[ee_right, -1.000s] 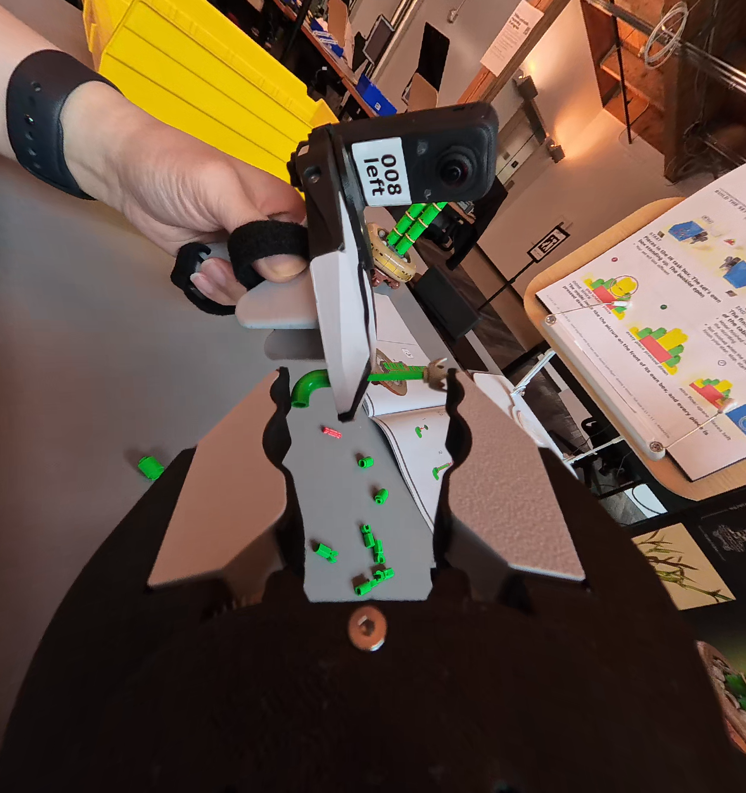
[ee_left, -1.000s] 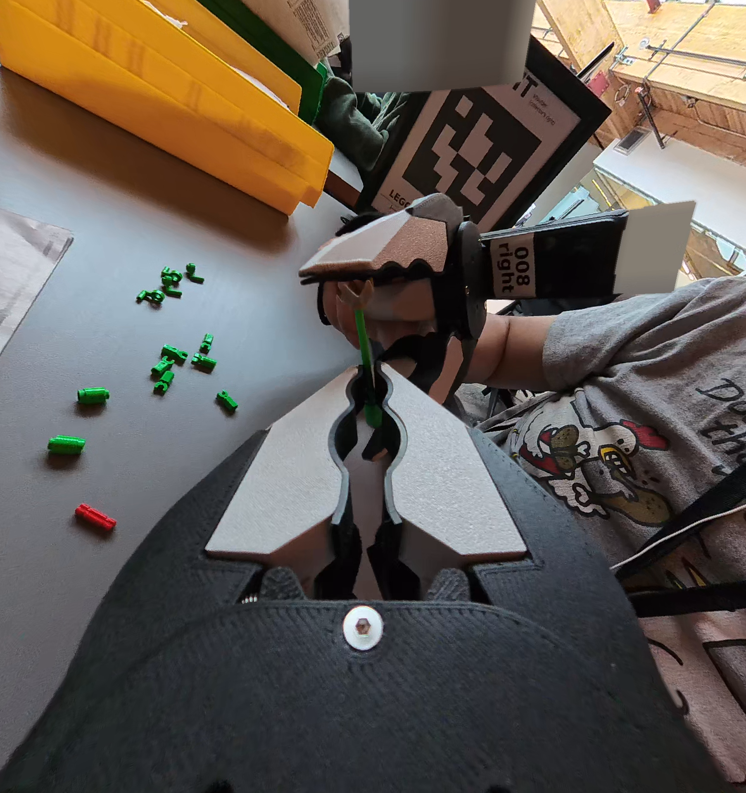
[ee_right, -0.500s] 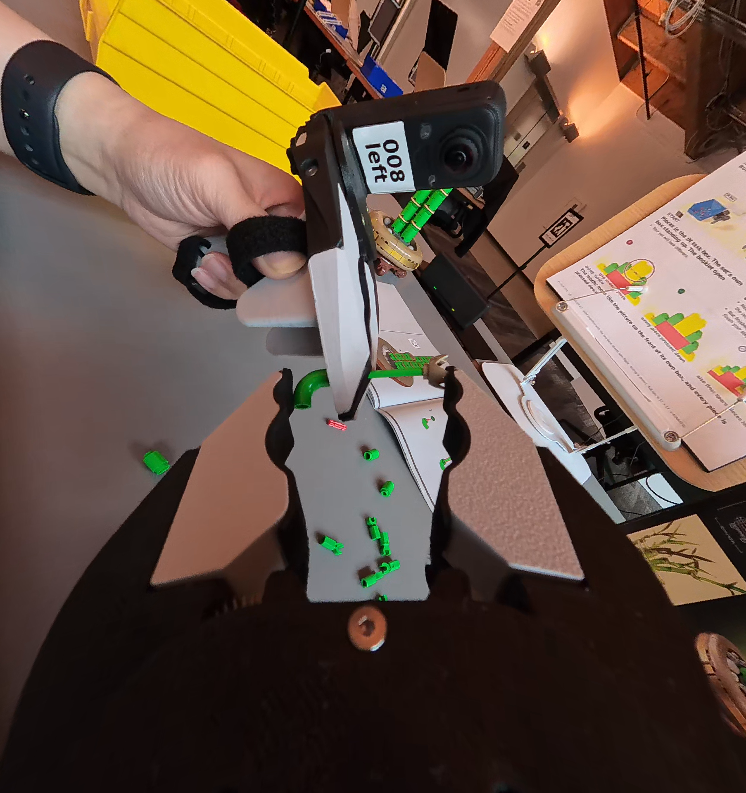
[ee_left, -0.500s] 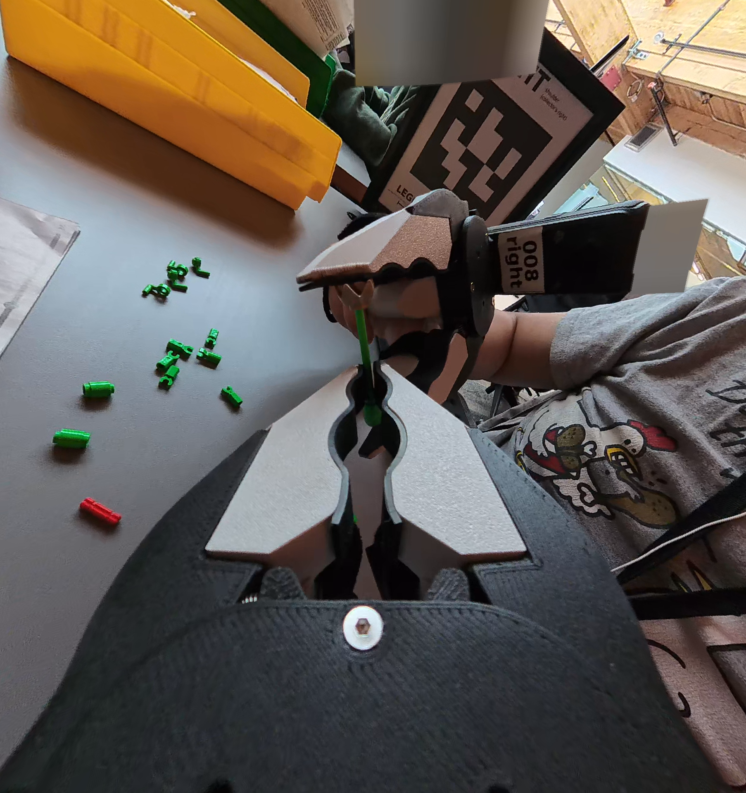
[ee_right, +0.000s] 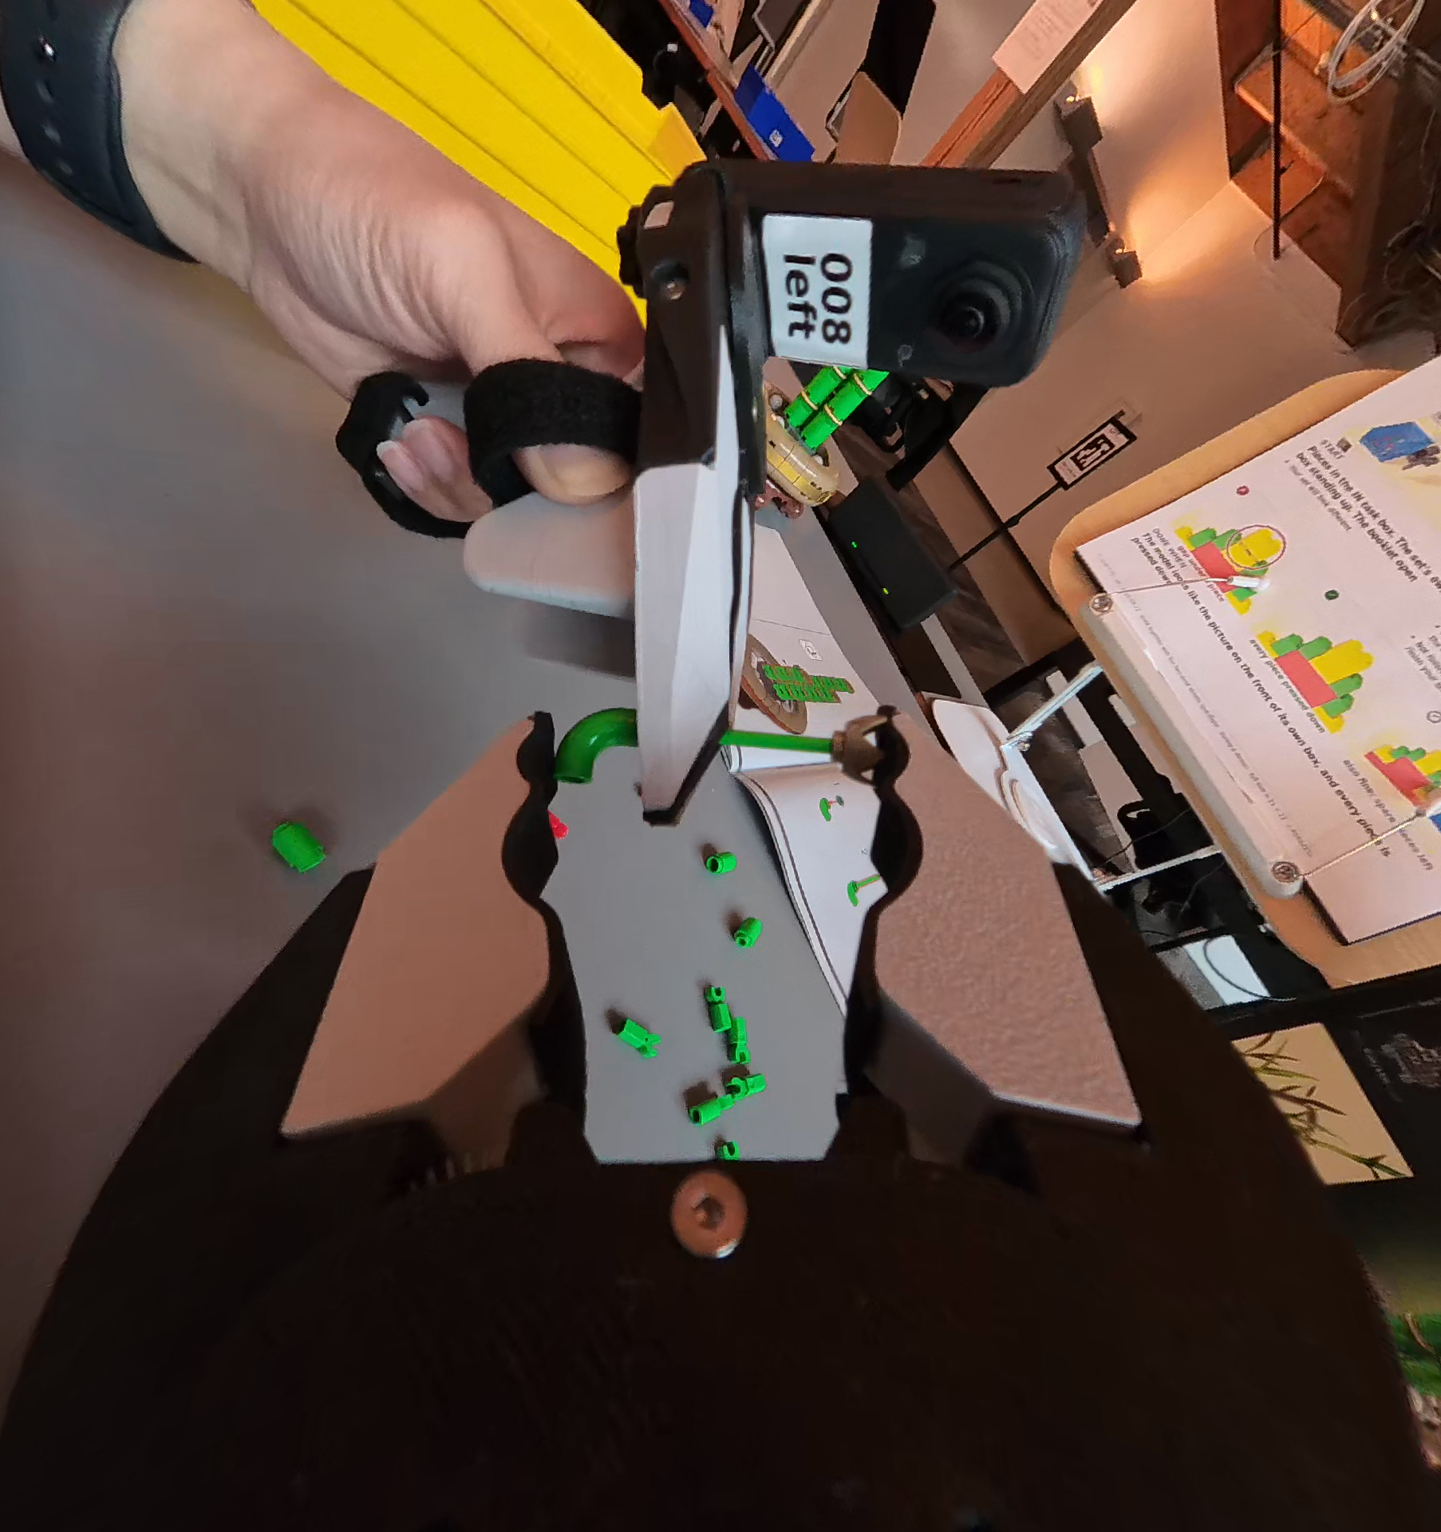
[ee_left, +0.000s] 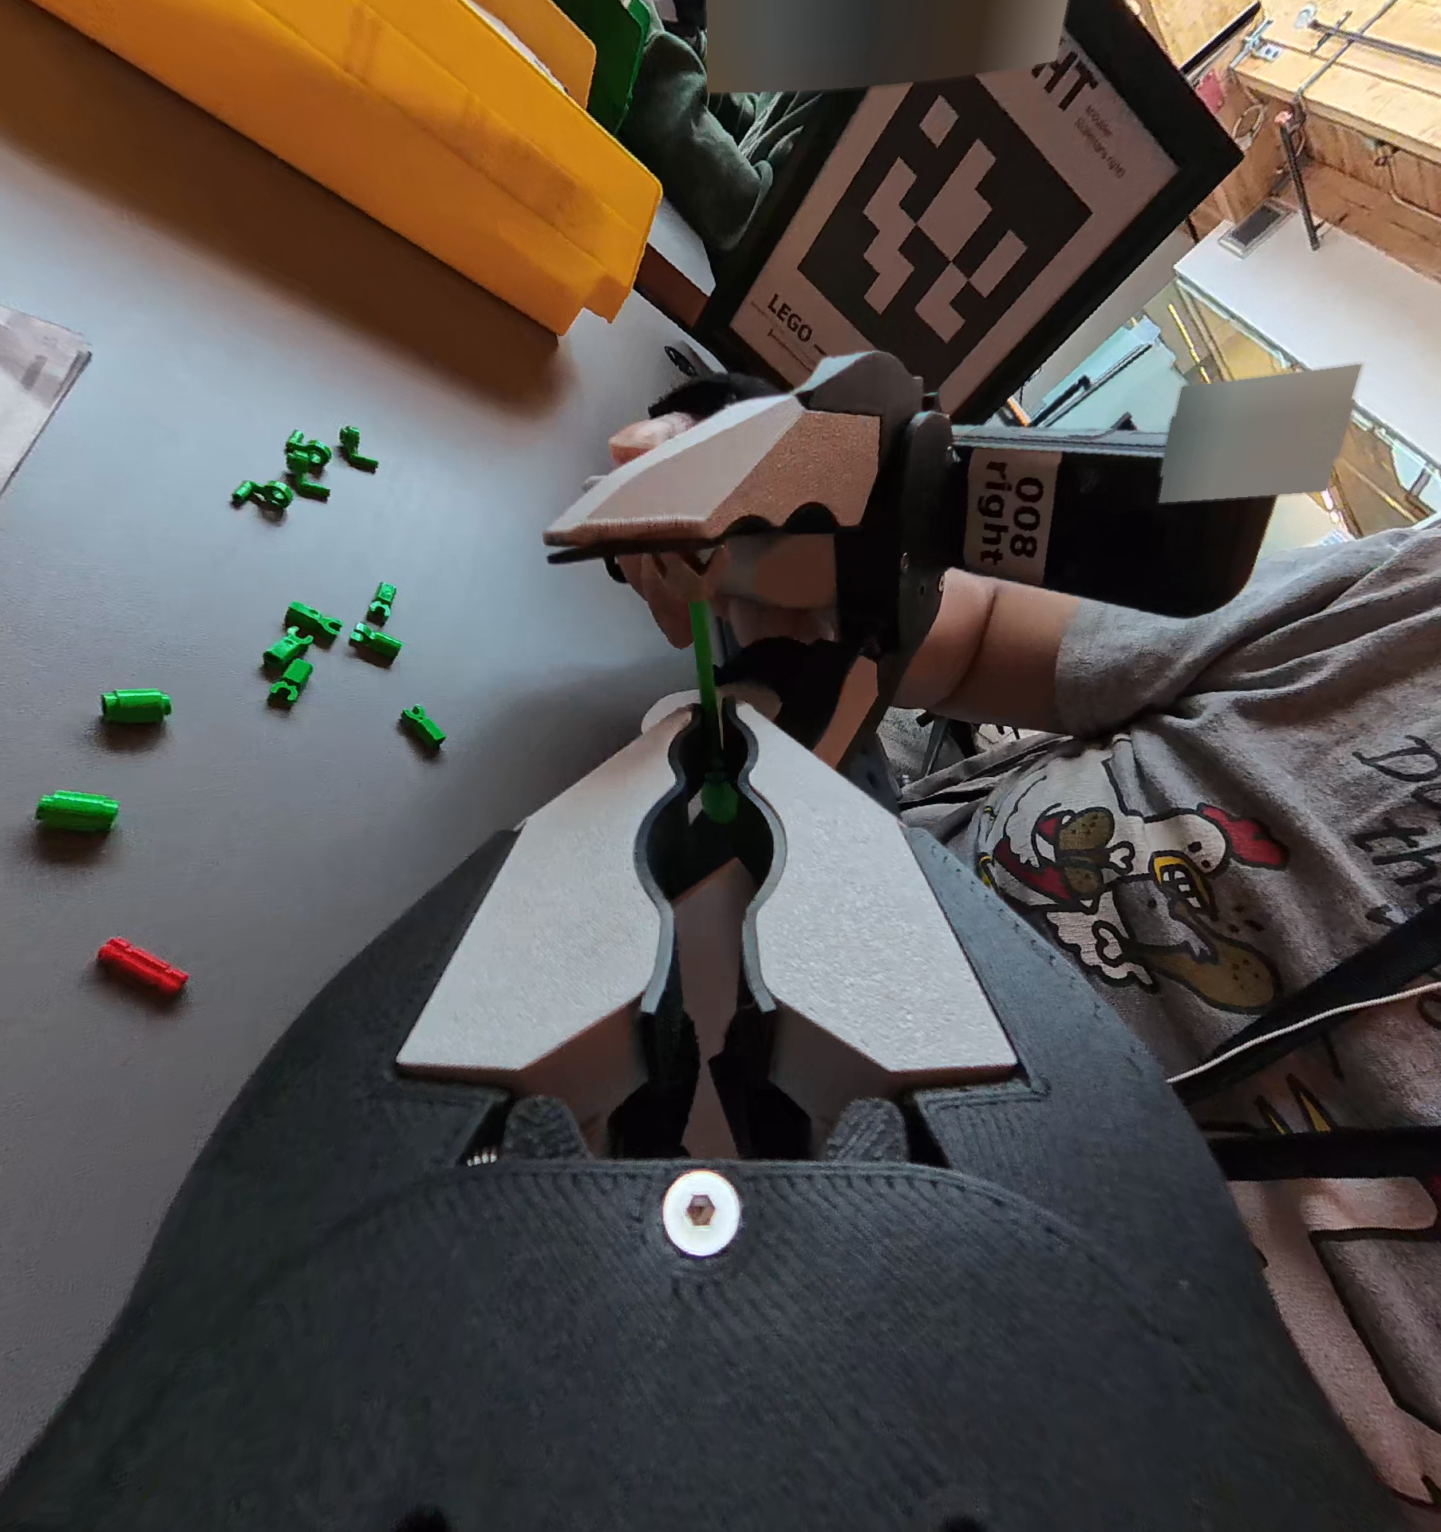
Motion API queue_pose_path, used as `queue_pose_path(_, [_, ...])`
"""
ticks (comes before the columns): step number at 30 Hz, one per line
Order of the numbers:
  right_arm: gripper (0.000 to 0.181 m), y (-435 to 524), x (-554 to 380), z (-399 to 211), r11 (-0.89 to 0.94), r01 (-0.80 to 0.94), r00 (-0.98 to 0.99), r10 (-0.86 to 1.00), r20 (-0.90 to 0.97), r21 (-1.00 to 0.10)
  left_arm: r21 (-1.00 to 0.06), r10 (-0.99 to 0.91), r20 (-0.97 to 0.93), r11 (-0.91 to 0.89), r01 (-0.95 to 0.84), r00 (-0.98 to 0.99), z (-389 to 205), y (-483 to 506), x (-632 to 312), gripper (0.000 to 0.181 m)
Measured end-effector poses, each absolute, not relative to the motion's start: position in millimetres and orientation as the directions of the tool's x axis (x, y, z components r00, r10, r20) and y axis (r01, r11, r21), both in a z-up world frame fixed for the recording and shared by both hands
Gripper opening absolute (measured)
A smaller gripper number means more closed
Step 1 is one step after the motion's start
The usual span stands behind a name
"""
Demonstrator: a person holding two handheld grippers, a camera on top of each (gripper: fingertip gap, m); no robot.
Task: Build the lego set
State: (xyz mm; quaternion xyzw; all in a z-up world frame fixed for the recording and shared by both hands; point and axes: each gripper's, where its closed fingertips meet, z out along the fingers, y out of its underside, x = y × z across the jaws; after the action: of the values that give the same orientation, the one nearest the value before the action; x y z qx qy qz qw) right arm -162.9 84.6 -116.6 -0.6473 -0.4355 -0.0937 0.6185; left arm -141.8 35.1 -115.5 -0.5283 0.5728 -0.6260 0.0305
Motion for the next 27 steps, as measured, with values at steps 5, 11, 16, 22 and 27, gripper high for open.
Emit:
queue_pose_path(5, [0.075,83.9,-163.6,-116.0,0.149,0.672,0.606,0.453,0.654,-0.726,-0.738,-0.627,0.642,-0.35,-0.576,-0.442,-115.4,34.8,-143.0,0.0])
queue_pose_path(11, [0.074,83.5,-163.3,-117.4,0.137,0.669,0.607,0.466,0.643,-0.731,-0.732,-0.626,0.647,-0.35,-0.584,-0.436,-115.9,34.7,-143.5,0.0])
queue_pose_path(16, [0.073,83.7,-162.7,-119.8,0.127,0.676,0.603,0.471,0.644,-0.726,-0.728,-0.631,0.647,-0.346,-0.592,-0.427,-117.5,34.7,-143.5,0.0])
queue_pose_path(22, [0.072,83.8,-162.4,-120.7,0.126,0.686,0.596,0.467,0.653,-0.716,-0.723,-0.634,0.65,-0.346,-0.598,-0.419,-118.3,34.9,-143.6,0.0])
queue_pose_path(27, [0.069,83.8,-162.8,-122.4,0.128,0.699,0.584,0.465,0.665,-0.704,-0.719,-0.632,0.655,-0.349,-0.601,-0.415,-119.1,35.0,-143.3,0.0])
